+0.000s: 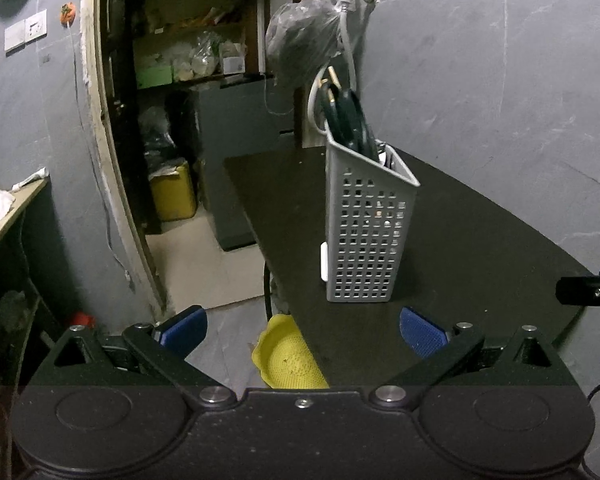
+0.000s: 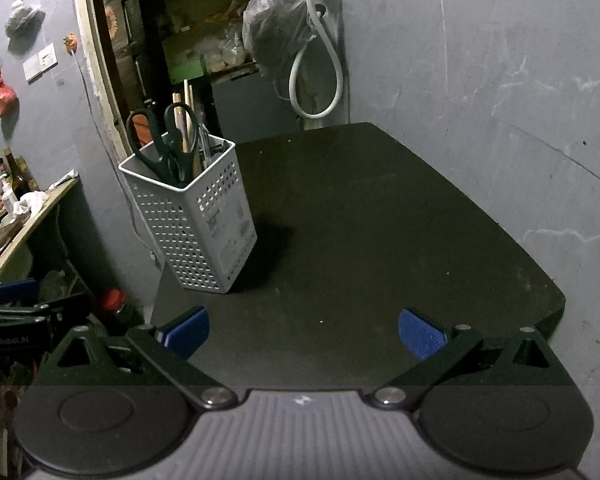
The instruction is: Organize utensils
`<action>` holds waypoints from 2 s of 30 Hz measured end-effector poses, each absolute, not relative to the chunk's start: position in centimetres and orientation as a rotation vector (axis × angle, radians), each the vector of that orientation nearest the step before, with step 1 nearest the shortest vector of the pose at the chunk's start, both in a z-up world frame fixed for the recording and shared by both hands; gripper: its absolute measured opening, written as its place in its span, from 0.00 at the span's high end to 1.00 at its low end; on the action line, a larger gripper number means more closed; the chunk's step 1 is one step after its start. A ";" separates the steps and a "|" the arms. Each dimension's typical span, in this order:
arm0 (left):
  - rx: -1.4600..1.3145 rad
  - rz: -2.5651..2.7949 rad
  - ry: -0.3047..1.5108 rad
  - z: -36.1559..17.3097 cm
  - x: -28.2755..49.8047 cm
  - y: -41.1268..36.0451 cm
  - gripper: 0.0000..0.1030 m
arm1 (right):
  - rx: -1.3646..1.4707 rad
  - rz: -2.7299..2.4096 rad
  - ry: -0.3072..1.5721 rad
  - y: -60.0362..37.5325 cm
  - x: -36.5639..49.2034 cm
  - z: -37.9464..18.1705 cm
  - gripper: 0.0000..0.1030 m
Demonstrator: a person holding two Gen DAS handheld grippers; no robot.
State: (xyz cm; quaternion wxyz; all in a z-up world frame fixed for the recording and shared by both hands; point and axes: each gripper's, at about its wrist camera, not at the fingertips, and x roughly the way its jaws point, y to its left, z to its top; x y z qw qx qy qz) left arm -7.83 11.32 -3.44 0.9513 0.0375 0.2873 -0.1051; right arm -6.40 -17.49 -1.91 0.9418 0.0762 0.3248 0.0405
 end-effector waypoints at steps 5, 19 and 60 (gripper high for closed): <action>0.084 -0.216 0.568 -3.0 -8.5 10.5 0.01 | 0.164 0.090 0.656 -18.2 -6.6 -1.7 0.00; 0.089 -0.198 0.564 -2.9 -9.8 9.4 0.01 | 0.149 0.110 0.650 -18.9 -7.2 -1.4 0.00; 0.095 -0.205 0.563 -2.9 -9.8 9.6 0.01 | 0.143 0.102 0.645 -18.6 -7.7 -1.4 0.00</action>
